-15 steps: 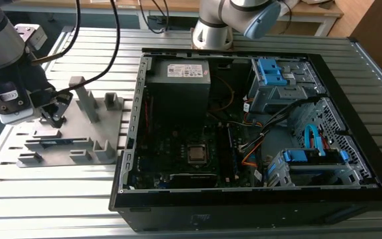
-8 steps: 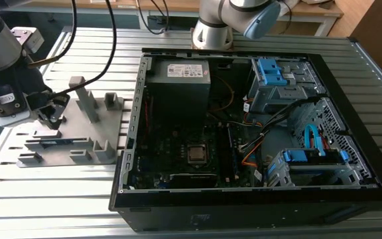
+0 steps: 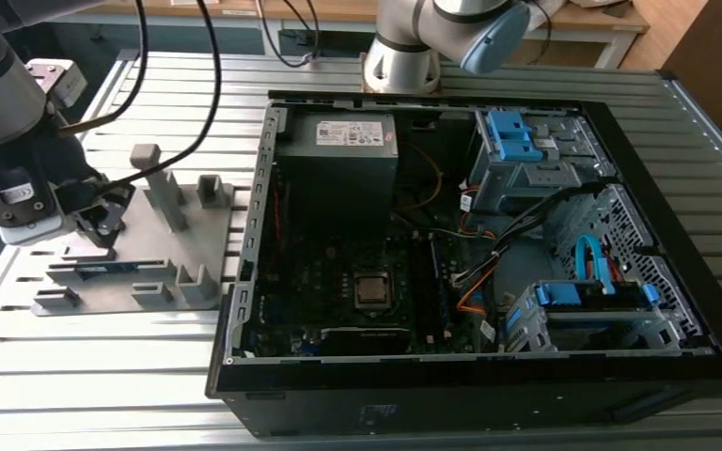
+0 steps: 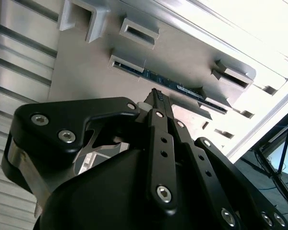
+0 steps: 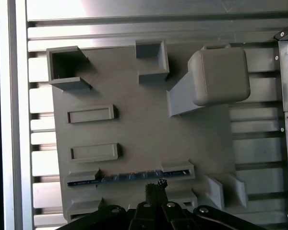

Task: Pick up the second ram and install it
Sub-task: 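Reach for the second ram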

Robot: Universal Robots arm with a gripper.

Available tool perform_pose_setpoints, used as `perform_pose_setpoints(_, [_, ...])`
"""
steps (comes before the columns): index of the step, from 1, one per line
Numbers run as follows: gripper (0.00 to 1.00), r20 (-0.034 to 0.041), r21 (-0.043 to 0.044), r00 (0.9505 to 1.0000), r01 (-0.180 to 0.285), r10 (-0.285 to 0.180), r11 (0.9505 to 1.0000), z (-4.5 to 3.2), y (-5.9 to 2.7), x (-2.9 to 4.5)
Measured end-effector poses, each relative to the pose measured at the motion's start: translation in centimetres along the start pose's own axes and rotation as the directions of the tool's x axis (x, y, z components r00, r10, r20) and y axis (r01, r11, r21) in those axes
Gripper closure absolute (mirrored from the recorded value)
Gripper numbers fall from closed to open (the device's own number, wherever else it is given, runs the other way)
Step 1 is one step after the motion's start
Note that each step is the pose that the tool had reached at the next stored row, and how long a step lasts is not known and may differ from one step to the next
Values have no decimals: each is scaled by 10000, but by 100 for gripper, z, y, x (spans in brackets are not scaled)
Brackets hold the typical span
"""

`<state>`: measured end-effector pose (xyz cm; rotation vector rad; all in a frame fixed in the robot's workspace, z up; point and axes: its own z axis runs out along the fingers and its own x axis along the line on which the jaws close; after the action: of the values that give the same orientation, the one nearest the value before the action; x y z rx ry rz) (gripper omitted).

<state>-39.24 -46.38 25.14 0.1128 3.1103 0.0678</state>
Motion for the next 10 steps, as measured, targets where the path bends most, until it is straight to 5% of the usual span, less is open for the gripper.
perform_pose_setpoints(10, [90, 1, 0, 10000, 0, 0, 10000, 96, -5, 12])
